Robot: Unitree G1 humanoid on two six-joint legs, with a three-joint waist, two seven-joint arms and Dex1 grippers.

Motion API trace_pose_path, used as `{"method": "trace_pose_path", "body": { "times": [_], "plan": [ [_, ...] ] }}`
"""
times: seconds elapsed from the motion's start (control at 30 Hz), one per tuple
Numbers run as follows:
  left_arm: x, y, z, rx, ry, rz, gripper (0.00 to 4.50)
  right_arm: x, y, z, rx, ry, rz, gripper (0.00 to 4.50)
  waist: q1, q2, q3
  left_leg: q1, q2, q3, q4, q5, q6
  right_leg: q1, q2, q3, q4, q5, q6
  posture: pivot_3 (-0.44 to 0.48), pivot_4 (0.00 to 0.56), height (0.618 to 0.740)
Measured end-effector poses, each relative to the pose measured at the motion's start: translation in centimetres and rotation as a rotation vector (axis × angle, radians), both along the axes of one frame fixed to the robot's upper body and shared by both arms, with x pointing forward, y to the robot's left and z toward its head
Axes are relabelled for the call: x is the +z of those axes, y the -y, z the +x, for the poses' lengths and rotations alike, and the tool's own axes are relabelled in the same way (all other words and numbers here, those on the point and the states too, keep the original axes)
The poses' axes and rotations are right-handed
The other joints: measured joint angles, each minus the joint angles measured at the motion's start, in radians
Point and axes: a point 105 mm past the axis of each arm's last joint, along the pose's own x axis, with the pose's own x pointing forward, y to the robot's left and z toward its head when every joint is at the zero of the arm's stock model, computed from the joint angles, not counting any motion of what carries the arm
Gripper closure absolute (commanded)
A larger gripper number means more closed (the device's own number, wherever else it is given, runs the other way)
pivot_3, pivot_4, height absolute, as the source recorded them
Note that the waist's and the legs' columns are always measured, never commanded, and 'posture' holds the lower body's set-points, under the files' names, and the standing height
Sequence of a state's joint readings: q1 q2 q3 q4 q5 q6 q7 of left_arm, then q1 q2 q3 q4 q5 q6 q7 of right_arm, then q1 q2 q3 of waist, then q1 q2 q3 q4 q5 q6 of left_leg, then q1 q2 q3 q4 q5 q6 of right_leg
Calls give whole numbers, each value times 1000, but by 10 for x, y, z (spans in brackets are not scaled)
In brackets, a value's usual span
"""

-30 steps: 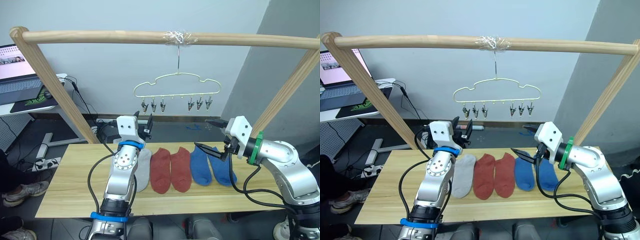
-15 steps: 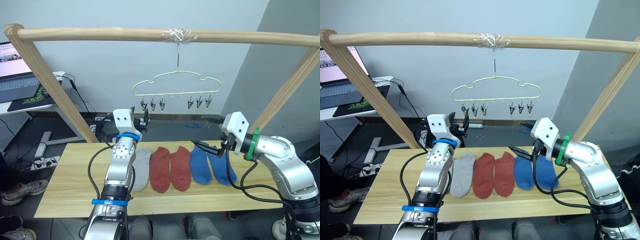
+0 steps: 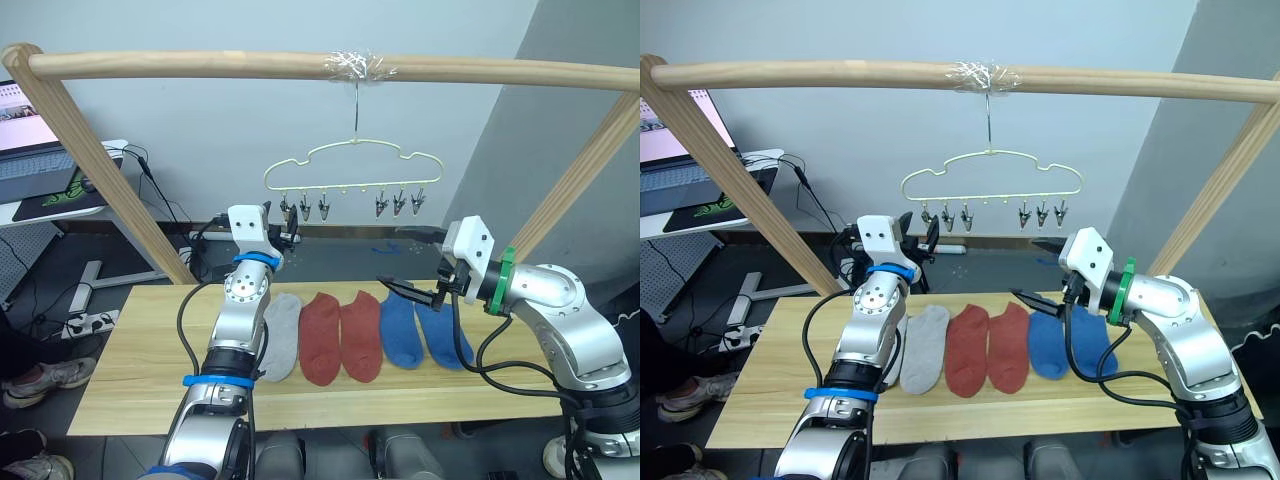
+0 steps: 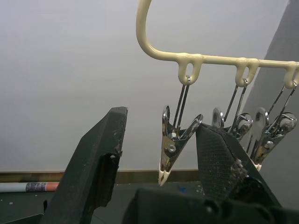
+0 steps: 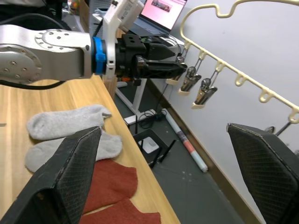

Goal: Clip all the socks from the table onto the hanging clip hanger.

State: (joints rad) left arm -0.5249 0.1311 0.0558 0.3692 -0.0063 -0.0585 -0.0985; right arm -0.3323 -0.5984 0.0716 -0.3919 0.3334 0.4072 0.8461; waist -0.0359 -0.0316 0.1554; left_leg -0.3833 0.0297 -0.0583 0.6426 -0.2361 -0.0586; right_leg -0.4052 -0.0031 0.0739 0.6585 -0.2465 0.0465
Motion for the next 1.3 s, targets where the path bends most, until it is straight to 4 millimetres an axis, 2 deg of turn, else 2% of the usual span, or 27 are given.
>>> {"method": "trace_pose_path", "body": {
  "times": [0.53, 0.77, 0.87, 1.03, 1.1, 1.17, 1.3],
  "plan": [
    [11, 8, 6, -11, 42, -13, 1889, 4, -3, 2, 7, 1, 9, 0, 0, 0, 1, 0, 0, 0, 0, 0, 0, 0, 0, 0, 0, 0, 0, -54, 137, 737],
    [6, 7, 9, 5, 21, -13, 1889, 5, -4, 2, 9, 3, 12, 0, -1, 0, 1, -1, 0, 0, 0, 0, 0, 0, 0, 0, -1, 0, 0, -56, 135, 737],
    [5, 7, 9, 7, 17, -10, 2466, 5, -4, 2, 9, 2, 14, 0, -1, 0, 1, -1, 0, 0, 0, 0, 0, 0, 0, 0, -1, 0, 0, -56, 135, 737],
    [5, 7, 9, 7, 20, -10, 3949, 3, -3, 4, 3, -8, 17, 0, -1, 0, 1, -1, 0, 0, 0, 0, 0, 0, 0, 0, -1, 0, 0, -55, 137, 737],
    [6, 7, 9, 7, 24, -10, 4287, 3, -3, 4, 2, -9, 17, 0, -1, 0, 1, -1, 0, 0, 0, 0, 0, 0, 0, 0, -1, 0, 0, -55, 137, 737],
    [7, 7, 8, 7, 29, -10, 4492, 3, -3, 4, 1, -9, 17, 0, -1, 0, 1, -1, 0, 0, 0, 0, 0, 0, 0, 0, -1, 0, 0, -49, 139, 737],
    [7, 6, 8, 8, 33, -9, 4492, 1, -2, 5, -5, -23, 20, 0, -1, 0, 1, -1, 0, 0, -1, 0, 0, 0, 0, -1, -1, 0, 0, -49, 139, 737]
  ]
}}
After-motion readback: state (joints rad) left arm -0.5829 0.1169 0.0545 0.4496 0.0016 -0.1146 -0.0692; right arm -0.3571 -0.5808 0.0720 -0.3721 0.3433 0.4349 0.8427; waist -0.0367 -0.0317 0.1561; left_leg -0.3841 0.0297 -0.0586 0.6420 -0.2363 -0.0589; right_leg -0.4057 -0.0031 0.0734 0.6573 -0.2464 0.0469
